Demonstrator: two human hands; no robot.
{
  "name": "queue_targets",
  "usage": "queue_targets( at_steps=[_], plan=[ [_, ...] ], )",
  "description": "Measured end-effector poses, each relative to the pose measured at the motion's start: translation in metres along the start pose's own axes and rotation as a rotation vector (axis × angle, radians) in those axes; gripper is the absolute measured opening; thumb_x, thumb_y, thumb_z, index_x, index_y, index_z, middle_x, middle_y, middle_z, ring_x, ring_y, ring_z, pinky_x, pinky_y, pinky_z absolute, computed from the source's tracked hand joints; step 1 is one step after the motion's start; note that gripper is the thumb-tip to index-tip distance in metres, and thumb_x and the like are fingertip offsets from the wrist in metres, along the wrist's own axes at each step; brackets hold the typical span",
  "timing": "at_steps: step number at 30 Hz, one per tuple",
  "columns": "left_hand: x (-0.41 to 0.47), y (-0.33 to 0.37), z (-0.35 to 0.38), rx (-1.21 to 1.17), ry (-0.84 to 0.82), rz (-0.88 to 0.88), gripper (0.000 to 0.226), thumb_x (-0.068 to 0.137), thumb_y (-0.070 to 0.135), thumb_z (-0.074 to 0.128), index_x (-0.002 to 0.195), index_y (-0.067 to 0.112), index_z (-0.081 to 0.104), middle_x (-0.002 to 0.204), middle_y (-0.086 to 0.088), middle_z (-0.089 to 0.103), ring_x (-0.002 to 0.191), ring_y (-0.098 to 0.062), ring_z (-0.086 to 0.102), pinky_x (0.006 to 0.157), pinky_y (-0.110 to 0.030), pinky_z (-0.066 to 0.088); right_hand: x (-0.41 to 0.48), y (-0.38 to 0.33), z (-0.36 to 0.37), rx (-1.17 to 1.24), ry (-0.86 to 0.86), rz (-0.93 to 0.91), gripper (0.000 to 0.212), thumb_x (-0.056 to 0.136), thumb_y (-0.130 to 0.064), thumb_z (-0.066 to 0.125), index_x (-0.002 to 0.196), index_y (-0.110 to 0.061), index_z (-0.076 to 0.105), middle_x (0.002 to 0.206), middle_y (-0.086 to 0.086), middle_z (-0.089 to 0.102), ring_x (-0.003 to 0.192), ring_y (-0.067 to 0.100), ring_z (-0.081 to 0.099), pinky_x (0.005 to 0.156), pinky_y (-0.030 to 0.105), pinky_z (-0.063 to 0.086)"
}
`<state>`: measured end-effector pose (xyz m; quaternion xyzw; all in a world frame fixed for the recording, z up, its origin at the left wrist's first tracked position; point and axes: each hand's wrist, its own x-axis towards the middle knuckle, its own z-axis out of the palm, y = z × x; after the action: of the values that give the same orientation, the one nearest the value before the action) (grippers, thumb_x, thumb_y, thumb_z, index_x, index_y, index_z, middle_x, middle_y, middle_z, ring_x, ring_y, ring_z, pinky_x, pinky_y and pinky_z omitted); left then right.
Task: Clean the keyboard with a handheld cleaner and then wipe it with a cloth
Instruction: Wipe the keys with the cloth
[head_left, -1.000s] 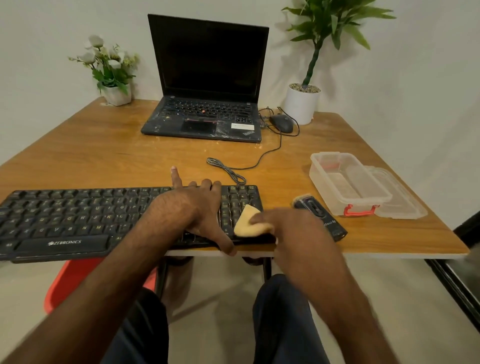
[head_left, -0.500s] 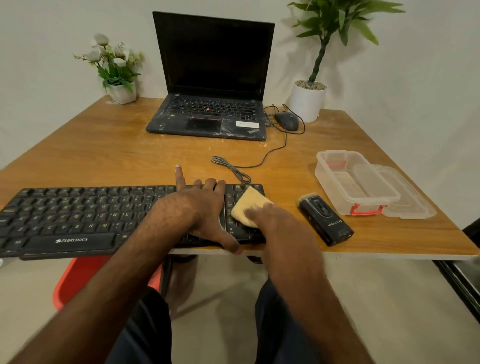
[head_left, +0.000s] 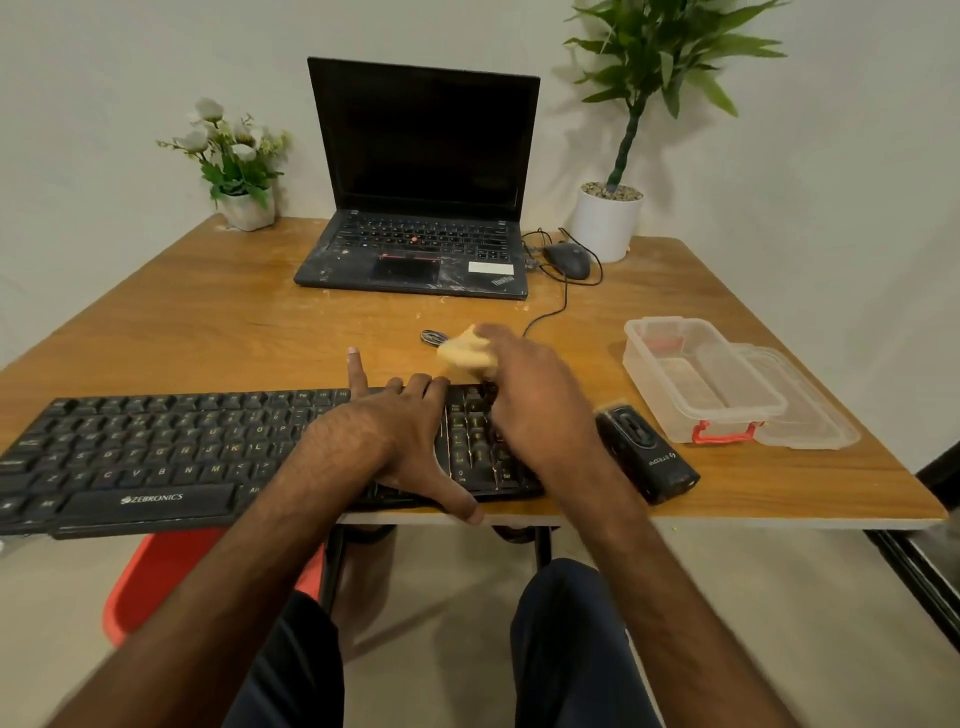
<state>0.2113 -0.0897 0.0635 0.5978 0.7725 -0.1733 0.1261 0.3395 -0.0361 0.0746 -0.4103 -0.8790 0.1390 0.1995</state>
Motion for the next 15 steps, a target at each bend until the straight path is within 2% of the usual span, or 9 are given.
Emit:
queue_targets(
  at_steps=[2,4,6,7,10,13,15],
  plan=[
    [0.0,0.001,0.001,0.008,0.015,0.004,0.141,0.057,0.094,0.059,0.159,0.013,0.005,0.165,-0.005,0.014,0.153,-0.027,0.013,0.107,-0.075,-0.02,-0.009,-0.002,0.009,-0.069,-0.115,-0.028,0.059,0.09,-0.003,0.058,0.143,-0.022,0.04,0.121,0.004,0.06,0.109,0.023,0.057,0.087,0.035,0.047],
    [-0.001,0.003,0.002,0.014,0.028,0.01,0.138,0.058,0.093,0.058,0.158,0.013,0.01,0.163,-0.004,0.019,0.152,-0.027,0.018,0.107,-0.075,-0.021,-0.021,0.0,0.006,-0.086,-0.128,-0.038,0.055,0.089,-0.003,0.059,0.138,-0.019,0.04,0.116,0.003,0.057,0.12,0.023,0.051,0.103,0.033,0.036],
    [0.0,0.004,0.003,0.002,0.037,0.017,0.138,0.058,0.092,0.06,0.158,0.014,0.009,0.162,-0.004,0.021,0.151,-0.027,0.019,0.105,-0.074,-0.024,-0.034,0.005,0.003,-0.112,-0.122,-0.055,0.055,0.089,-0.003,0.06,0.137,-0.02,0.038,0.128,0.003,0.058,0.137,0.022,0.037,0.114,0.029,0.022],
    [0.0,0.004,0.003,-0.013,0.039,0.019,0.139,0.057,0.092,0.061,0.159,0.016,0.006,0.163,-0.003,0.019,0.151,-0.027,0.018,0.104,-0.073,-0.026,-0.04,0.007,0.003,-0.12,-0.134,-0.057,0.056,0.089,-0.004,0.061,0.137,-0.021,0.036,0.135,0.003,0.056,0.143,0.023,0.029,0.116,0.029,0.019],
    [0.0,0.002,0.003,-0.039,0.029,0.018,0.145,0.054,0.092,0.064,0.16,0.017,-0.002,0.167,-0.001,0.012,0.153,-0.026,0.014,0.103,-0.073,-0.028,-0.058,0.01,-0.001,-0.105,-0.194,-0.017,0.063,0.089,-0.012,0.068,0.139,-0.029,0.033,0.146,0.001,0.047,0.151,0.02,0.007,0.114,0.029,0.027],
    [0.0,0.003,0.001,-0.039,0.018,0.015,0.146,0.054,0.091,0.065,0.159,0.015,-0.003,0.167,-0.003,0.012,0.154,-0.027,0.013,0.106,-0.074,-0.024,-0.069,0.008,-0.012,-0.12,-0.235,-0.046,0.058,0.092,-0.006,0.062,0.135,-0.031,0.033,0.148,0.001,0.045,0.152,0.019,0.004,0.11,0.028,0.032],
    [-0.001,0.003,0.001,-0.057,0.015,0.016,0.146,0.054,0.09,0.066,0.159,0.015,-0.002,0.166,-0.004,0.013,0.154,-0.028,0.012,0.106,-0.075,-0.022,-0.075,0.008,-0.018,-0.118,-0.273,-0.043,0.059,0.09,0.0,0.057,0.132,-0.035,0.034,0.148,0.001,0.044,0.151,0.02,0.01,0.105,0.03,0.039]
  ],
)
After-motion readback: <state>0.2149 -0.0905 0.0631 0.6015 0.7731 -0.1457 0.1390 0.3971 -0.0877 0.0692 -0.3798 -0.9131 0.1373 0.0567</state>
